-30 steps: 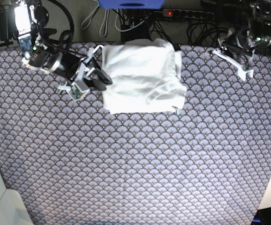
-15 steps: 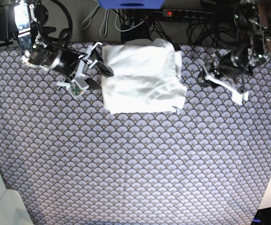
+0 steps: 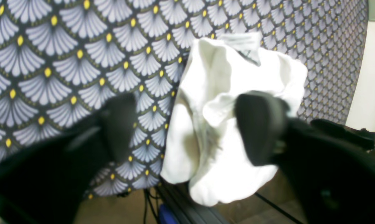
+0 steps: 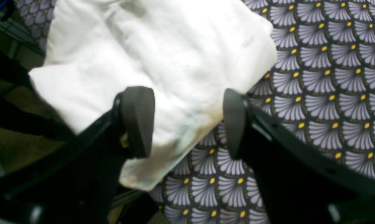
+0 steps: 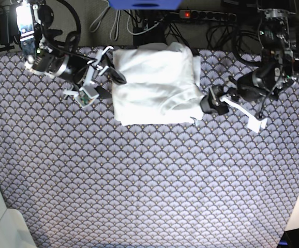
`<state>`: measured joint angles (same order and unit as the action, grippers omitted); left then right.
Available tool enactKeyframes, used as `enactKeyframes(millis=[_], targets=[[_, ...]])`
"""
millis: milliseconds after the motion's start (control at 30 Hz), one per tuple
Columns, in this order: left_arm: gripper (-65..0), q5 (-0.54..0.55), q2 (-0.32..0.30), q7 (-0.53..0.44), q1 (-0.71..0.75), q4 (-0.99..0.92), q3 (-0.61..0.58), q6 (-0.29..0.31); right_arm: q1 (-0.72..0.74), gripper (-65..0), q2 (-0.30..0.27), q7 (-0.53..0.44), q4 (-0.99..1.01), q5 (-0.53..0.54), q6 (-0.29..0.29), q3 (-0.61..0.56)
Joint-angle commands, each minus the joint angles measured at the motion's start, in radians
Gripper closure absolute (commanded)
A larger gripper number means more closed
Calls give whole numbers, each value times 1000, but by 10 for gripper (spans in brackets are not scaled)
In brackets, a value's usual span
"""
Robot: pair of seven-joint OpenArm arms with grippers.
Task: Fold the T-shirt properly
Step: 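Move the left gripper to the bundle's side and grasp its edge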
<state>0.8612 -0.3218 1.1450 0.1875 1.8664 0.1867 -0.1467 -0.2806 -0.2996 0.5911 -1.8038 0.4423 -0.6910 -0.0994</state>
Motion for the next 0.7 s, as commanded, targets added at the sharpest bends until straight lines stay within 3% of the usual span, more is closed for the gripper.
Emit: enactKeyframes(millis=[0, 100, 200, 500, 667], targets=[[-583, 22, -10, -3, -12, 14, -10, 48, 5, -362, -8, -26, -15, 17, -7, 2], [-590, 10, 8, -4, -15, -1, -11, 152, 7, -362, -8, -26, -15, 17, -7, 2], [-590, -23, 48, -4, -41, -69, -13, 184, 8, -362, -8, -26, -15, 17, -7, 2], [-590, -89, 122, -4, -75, -196, -20, 187, 7, -362, -10, -26, -15, 17, -7, 2], [-590, -87, 123, -6, -102, -256, -106, 187, 7, -362, -10, -26, -14, 17, -7, 2]])
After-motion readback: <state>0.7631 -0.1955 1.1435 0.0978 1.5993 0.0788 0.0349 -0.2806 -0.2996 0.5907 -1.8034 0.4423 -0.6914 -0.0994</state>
